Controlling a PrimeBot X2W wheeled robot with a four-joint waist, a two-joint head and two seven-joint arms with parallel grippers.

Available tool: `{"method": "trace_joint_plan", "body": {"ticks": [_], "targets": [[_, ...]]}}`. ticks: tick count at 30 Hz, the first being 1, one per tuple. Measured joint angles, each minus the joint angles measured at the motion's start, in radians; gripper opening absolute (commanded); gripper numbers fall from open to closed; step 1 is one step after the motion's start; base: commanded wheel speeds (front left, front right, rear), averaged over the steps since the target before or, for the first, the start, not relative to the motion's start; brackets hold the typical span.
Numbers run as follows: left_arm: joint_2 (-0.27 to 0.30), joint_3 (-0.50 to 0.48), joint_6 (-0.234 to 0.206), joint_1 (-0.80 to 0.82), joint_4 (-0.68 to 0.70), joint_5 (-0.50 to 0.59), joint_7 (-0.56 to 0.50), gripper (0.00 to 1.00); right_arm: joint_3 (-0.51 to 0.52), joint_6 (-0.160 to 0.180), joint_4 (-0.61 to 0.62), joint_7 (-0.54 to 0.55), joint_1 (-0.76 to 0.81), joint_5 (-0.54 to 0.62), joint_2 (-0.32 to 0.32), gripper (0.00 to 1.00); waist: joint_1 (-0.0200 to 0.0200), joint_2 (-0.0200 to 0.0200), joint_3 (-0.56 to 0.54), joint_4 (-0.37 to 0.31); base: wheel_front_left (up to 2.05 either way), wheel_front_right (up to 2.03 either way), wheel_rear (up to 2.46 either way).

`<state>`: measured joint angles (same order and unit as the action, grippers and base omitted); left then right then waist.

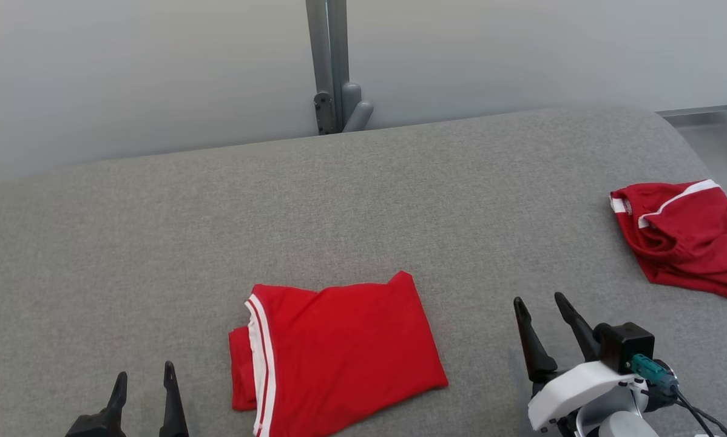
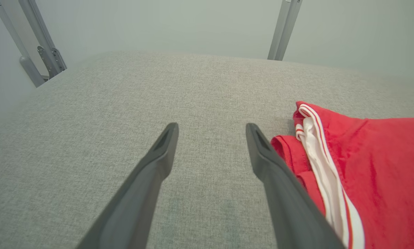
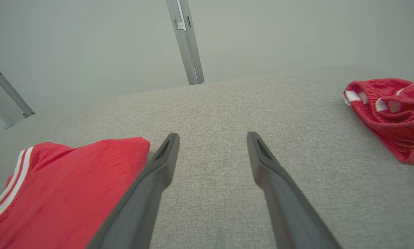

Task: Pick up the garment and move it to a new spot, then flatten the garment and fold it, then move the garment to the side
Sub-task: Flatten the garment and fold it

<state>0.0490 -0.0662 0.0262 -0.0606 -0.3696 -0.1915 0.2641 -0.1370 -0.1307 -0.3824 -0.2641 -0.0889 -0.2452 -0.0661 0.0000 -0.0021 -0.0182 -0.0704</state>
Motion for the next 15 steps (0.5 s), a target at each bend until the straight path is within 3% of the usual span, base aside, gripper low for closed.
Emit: {"method": "trace_joint_plan", "body": {"ticks": [15], "targets": [[0.0, 0.007, -0.007, -0.027, 0.037, 0.005, 0.0, 1.0, 0.013, 0.0, 0.003, 0.0, 0.017, 0.018, 0.013, 1.0, 0.0, 0.0, -0.008, -0.015, 0.0, 0.0, 0.0]]}}
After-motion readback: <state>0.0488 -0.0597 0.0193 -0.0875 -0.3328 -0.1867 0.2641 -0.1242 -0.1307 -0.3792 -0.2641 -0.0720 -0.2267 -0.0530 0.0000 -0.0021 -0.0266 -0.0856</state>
